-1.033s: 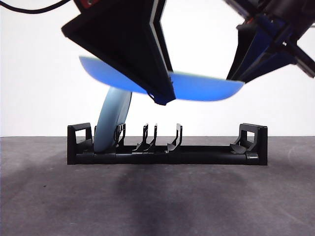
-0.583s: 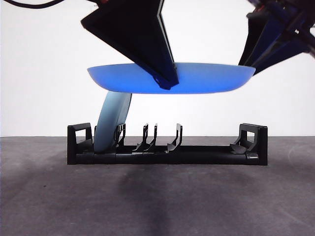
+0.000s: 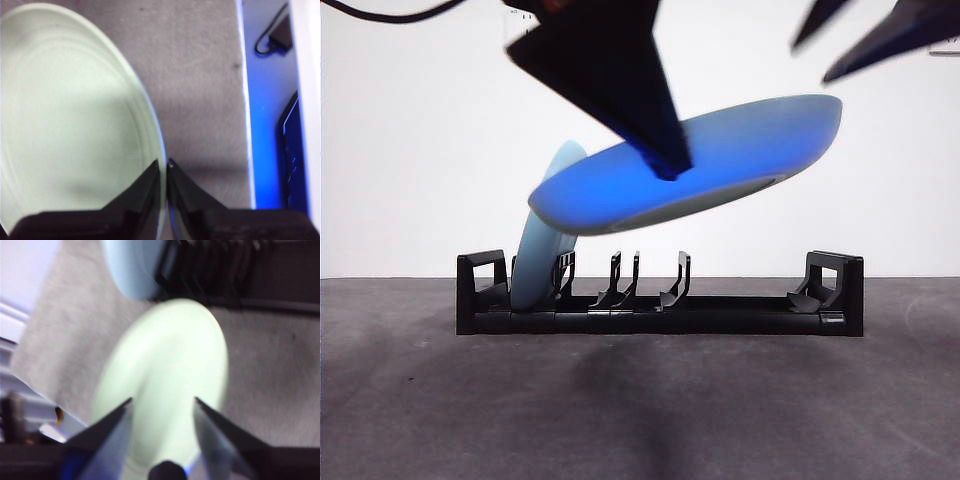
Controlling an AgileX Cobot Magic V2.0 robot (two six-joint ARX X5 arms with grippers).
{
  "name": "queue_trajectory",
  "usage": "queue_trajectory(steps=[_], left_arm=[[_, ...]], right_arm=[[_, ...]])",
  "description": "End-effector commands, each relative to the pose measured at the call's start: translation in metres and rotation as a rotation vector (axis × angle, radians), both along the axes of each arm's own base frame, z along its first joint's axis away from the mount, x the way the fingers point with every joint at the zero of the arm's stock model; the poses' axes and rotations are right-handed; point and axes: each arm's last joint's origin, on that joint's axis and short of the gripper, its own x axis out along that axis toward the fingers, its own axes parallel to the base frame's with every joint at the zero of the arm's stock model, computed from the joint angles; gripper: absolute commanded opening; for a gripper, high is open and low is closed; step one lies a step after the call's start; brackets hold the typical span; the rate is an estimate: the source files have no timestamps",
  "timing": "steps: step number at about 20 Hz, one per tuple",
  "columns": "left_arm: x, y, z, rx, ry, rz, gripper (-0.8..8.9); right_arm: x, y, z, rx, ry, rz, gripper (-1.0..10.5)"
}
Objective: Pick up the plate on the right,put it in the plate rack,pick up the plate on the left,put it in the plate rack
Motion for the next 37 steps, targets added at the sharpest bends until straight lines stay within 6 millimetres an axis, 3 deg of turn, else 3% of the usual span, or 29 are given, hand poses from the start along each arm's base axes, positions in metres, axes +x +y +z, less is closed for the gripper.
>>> queue_trajectory(steps=[1, 10, 16, 23, 26, 32, 37], left_arm=[[0.001, -0.003, 0.001, -0.052, -0.007, 0.015, -0.09], [0.018, -0.014, 0.023, -0.418, 0.058, 0.09, -0.09], [0.057, -0.003, 0.047, -0.804, 0.236, 0.114, -0.09], [0.109, 0.029, 0.071, -1.198, 0.377, 0.173, -0.09], [0.132, 0.038, 0.068, -1.315, 0.448, 0.212, -0.09], [0.17, 0.042, 0.041, -1.426, 0.507, 0.317, -0.09], [0.185, 0.044, 0.024, -1.438, 0.469, 0.44, -0.09]], right_arm=[[-0.005, -0.009, 0.013, 0.022, -0.091, -0.025, 3.8], [-0.037, -0.04, 0.048, -0.033, -0.392, -0.348, 3.8], [-0.062, -0.053, 0.06, -0.084, -0.519, -0.502, 3.8], [-0.077, -0.058, 0.064, -0.087, -0.568, -0.525, 3.8], [-0.077, -0.058, 0.064, -0.089, -0.563, -0.523, 3.8], [-0.075, -0.057, 0.063, -0.094, -0.555, -0.519, 3.8], [-0.071, -0.056, 0.061, -0.102, -0.543, -0.518, 3.8]])
